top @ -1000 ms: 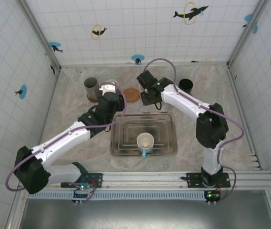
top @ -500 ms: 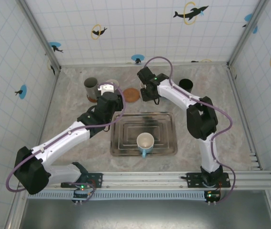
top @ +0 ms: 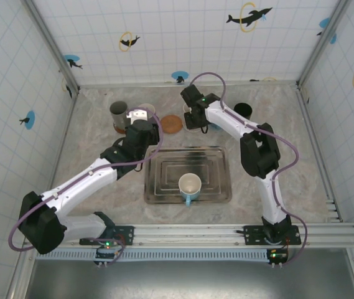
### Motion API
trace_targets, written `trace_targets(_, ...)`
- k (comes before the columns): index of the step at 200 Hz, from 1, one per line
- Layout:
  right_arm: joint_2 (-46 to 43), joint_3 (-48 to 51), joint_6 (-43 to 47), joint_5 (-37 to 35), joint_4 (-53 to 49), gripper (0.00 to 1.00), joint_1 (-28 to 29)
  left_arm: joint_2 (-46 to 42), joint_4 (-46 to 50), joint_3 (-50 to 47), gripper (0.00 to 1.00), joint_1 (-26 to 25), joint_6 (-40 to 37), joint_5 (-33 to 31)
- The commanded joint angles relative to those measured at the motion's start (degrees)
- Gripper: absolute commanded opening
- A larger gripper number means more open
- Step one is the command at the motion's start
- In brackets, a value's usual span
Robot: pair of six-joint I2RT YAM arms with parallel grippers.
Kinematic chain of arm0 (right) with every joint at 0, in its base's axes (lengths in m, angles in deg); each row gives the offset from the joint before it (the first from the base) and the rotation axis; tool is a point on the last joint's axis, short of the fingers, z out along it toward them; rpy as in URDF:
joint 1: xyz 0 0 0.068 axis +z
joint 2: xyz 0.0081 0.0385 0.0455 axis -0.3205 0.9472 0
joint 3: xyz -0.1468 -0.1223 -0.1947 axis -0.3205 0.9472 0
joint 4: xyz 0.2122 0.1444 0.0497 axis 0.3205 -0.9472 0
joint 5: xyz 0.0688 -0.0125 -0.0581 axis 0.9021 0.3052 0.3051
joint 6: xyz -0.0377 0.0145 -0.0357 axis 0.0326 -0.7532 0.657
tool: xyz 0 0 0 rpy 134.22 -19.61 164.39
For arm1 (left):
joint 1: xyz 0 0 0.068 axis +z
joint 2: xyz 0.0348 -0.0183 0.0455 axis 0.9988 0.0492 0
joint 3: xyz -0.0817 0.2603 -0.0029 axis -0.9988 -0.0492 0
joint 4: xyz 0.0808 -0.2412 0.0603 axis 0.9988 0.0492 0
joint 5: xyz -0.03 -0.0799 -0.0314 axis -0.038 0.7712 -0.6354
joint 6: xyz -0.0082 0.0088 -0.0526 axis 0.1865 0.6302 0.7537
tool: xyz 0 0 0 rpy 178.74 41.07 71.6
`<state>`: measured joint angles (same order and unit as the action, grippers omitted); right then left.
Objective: Place the cup by the coaster
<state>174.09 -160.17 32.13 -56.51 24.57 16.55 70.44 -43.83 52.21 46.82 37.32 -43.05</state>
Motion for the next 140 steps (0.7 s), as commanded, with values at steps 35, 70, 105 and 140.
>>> trace_targets(35, 1.49, -4.77, -0.11, 0.97, 2.45, 0.00, -0.88, 0.14, -0.86, -0.51, 0.67, 1.23, 1.19, 0.18)
trace_targets(70, 3.50, -5.34, -0.04, 0.64, 2.35, 0.00, -1.14, 0.57, -0.96, -0.52, 0.66, 1.60, 1.26, 0.68)
trace_targets(105, 3.94, -5.32, -0.04, 0.14, 2.20, 0.00, -1.38, 0.82, -0.85, -0.33, 0.66, 1.68, 1.26, 0.86)
trace_targets(140, 3.87, -5.34, 0.15, -0.07, 1.93, 0.00, -1.36, 0.68, -0.72, -0.28, 0.66, 1.72, 1.36, 0.88)
